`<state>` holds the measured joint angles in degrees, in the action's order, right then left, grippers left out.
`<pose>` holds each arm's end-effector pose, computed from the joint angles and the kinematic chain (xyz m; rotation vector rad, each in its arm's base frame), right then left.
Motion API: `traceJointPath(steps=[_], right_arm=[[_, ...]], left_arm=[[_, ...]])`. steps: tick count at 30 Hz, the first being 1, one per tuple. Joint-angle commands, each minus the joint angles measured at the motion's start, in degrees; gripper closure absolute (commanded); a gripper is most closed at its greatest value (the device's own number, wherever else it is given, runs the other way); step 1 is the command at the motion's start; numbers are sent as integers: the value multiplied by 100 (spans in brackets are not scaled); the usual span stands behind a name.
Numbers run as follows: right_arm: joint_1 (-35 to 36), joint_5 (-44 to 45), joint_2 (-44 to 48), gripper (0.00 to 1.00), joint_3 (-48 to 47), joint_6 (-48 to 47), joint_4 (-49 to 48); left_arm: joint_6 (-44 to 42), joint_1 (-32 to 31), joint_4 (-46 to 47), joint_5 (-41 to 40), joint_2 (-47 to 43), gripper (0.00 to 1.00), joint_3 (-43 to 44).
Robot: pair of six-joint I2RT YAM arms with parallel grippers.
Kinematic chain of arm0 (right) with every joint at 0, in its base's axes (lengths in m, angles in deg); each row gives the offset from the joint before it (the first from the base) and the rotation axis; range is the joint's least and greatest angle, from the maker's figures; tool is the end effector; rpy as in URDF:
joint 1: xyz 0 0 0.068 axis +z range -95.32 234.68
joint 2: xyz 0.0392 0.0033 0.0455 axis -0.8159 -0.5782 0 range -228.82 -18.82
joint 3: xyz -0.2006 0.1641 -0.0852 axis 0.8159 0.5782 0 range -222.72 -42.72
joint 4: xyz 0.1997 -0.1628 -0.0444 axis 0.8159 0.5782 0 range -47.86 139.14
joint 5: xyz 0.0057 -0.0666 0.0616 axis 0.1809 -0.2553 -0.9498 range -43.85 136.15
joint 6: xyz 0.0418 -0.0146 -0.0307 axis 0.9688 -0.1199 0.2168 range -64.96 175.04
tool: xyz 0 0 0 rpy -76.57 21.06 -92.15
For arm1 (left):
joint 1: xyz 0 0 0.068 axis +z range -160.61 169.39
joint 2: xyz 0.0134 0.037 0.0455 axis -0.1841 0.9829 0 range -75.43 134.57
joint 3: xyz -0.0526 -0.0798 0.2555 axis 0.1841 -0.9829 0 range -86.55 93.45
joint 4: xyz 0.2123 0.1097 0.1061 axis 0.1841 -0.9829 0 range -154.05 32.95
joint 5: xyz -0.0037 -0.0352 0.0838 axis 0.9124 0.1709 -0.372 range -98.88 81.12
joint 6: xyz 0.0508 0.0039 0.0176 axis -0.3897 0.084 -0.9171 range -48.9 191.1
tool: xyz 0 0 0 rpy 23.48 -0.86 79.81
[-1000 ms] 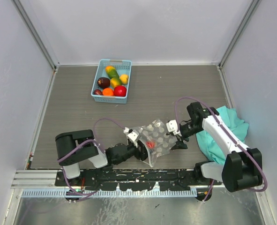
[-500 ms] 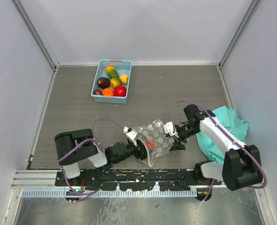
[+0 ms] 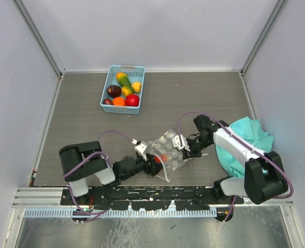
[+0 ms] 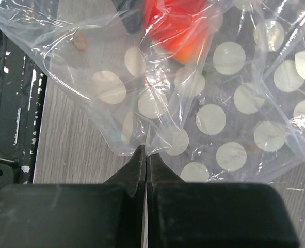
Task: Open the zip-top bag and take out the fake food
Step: Pick up the fake fruit from the zipper food storage bag.
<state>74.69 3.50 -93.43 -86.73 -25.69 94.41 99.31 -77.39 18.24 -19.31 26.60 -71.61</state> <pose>0.1832 0.0924 0.1955 -2.0062 1.5808 0.7798 0.1061 -0.2310 0.1078 0.4915 1.8290 -1.0149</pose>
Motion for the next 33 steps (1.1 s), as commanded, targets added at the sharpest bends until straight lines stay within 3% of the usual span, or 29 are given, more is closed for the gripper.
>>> traceJointPath(steps=[1, 9, 16, 24, 33], right_arm=[[-87, 96, 278, 99, -188, 224, -186], [-121, 226, 230, 99, -169, 242, -224], [-121, 363, 284, 99, -99, 375, -420], [-177, 442, 309, 99, -100, 505, -541], [-340, 442, 385, 99, -90, 548, -602]], left_arm=[[46, 101, 84, -6, -136, 64, -217], [218, 213, 124, 291, -516, 64, -295], [808, 318, -501, 641, -1187, 64, -199], [1492, 482, -2116, 867, -2223, 64, -6], [1676, 665, -4212, 856, -3842, 64, 122]])
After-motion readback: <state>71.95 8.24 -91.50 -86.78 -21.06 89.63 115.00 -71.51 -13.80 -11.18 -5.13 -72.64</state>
